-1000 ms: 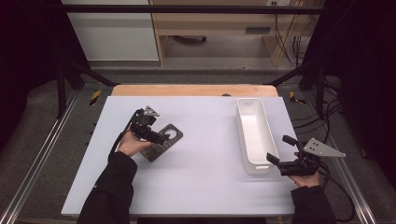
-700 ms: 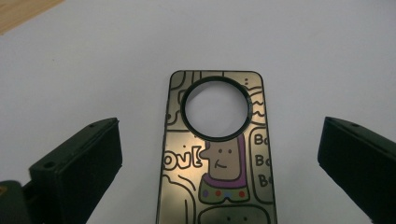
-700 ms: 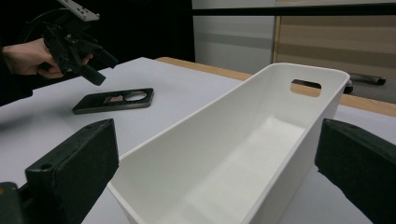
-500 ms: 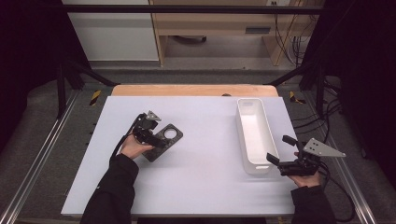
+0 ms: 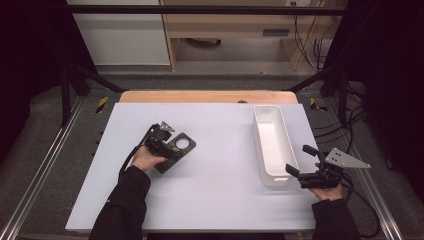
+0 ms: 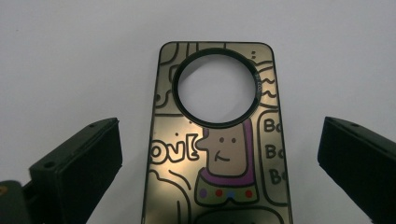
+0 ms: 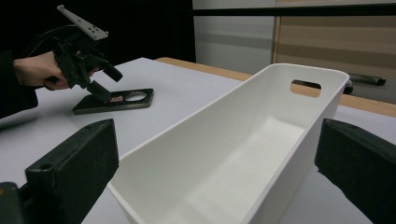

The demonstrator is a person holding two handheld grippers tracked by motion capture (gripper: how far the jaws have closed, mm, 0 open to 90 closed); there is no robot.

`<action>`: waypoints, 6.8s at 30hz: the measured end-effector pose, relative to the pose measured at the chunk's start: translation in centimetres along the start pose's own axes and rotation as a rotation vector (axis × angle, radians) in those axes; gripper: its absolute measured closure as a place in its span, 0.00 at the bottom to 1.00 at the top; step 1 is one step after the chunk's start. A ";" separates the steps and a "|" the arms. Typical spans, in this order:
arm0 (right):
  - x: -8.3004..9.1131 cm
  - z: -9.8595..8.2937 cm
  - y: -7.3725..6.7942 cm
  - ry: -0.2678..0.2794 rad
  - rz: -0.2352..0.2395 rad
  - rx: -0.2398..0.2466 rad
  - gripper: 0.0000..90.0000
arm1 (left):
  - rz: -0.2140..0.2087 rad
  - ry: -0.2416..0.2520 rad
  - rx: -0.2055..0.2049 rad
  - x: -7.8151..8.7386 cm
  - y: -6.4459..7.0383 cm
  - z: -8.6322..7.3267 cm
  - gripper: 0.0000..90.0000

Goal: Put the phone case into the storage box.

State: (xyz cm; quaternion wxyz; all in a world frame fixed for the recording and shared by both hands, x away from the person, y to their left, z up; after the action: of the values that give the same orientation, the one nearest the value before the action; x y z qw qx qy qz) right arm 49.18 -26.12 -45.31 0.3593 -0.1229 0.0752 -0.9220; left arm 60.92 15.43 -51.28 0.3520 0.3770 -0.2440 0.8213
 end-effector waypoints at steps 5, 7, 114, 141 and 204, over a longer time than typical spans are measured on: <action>0.0 0.0 0.0 0.000 0.003 0.000 0.00 | -0.010 -0.004 -0.005 -0.4 0.2 -0.2 0.00; 0.0 0.0 0.0 -0.001 0.004 0.000 0.00 | -0.012 -0.010 -0.009 -0.6 0.2 -0.2 0.00; -0.2 0.0 -0.4 -0.008 0.014 0.006 0.00 | -0.019 0.095 -0.025 4.0 1.8 -0.9 0.13; -0.2 0.0 -0.8 -0.017 0.029 0.021 0.00 | -0.018 0.182 -0.106 7.0 5.0 -1.1 0.13; -3.5 -0.3 -7.7 -0.144 0.190 0.216 0.00 | -0.110 0.230 -0.365 8.3 13.2 2.6 0.13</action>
State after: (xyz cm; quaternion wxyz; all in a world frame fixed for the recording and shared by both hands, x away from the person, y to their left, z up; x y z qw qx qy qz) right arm 46.59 -18.08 -44.42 0.4607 -0.1415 -0.0392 -0.8753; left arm 48.16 8.61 -44.97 0.4842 0.2239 -0.3259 0.7805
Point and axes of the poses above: each handheld gripper's, and its own axes: x roughly backward along the jaws, z roughly out of its top, y roughly to its right, the point moved 8 cm from there along -x, roughly forward along the jaws, and after that the axes turned 8 degrees about -x, right-handed, at the moved point
